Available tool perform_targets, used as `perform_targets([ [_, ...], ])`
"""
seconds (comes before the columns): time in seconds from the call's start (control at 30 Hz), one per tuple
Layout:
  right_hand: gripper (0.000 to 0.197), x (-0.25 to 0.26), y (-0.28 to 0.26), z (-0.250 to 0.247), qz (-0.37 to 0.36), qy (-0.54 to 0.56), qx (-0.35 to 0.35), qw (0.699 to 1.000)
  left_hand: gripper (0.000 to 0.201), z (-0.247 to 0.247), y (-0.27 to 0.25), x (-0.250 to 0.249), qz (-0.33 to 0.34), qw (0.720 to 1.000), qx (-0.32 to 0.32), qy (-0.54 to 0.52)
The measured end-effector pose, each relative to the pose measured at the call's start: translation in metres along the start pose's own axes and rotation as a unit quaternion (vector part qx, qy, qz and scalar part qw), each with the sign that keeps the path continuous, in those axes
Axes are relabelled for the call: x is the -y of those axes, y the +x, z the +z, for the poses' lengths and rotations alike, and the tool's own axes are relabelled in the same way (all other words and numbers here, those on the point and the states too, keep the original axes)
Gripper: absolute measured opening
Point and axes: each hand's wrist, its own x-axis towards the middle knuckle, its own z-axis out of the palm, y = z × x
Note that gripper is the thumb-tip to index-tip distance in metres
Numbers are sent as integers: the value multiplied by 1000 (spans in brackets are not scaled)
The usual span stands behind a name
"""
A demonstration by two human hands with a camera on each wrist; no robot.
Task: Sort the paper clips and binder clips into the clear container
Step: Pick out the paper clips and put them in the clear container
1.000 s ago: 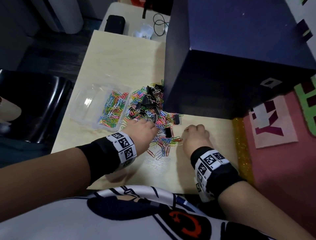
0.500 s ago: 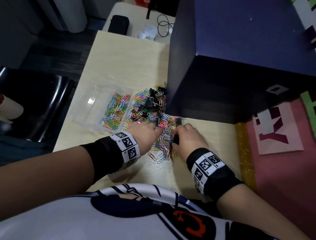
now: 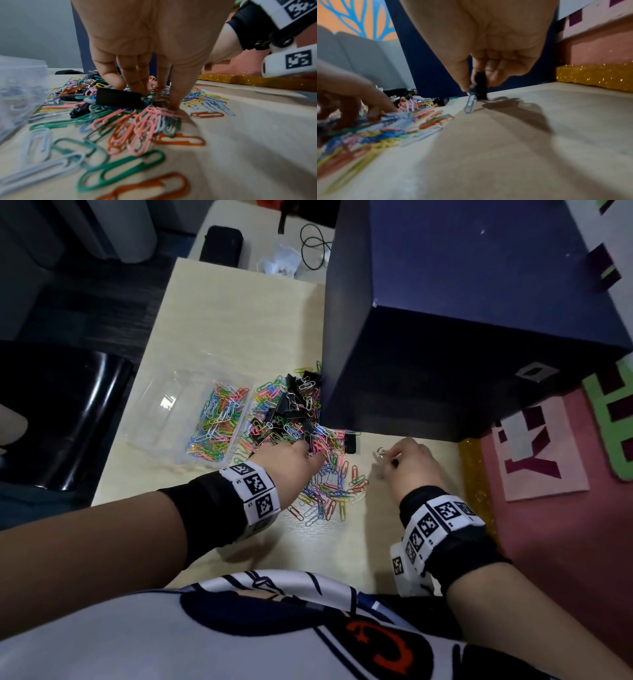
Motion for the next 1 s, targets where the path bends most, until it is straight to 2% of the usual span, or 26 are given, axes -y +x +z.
perform_targets([
  [0.07,27,-1,-1,0,-13,-108,-4,994,52,0,0,0,8,1000,10,6],
  [0.1,31,1,-1,2,-36,-128,-6,991,47,0,-1,0,12,1000,9,9],
  [0.17,36,8,2,7,-99,-123,-2,987,38,0,-2,1,18,1000,8,12],
  [0.27,45,19,8,18,-185,-108,26,976,35,-1,-4,2,26,999,27,13],
  [0.33,49,24,11,27,-205,-109,65,970,34,-2,-4,2,27,999,34,12],
  [0.53,21,17,12,30,-194,-136,46,970,23,0,-2,3,23,999,47,14],
  [0.7,25,3,8,10,-92,-106,-44,989,21,-1,1,5,31,998,58,17],
  [0.77,29,3,5,7,-98,-111,-49,988,19,-2,2,6,40,998,56,11],
  [0.9,39,24,3,19,-203,-85,42,975,10,-1,2,12,37,999,32,-17],
  [1.0,60,40,-1,30,-206,-63,119,969,8,-6,0,17,24,998,10,-65],
])
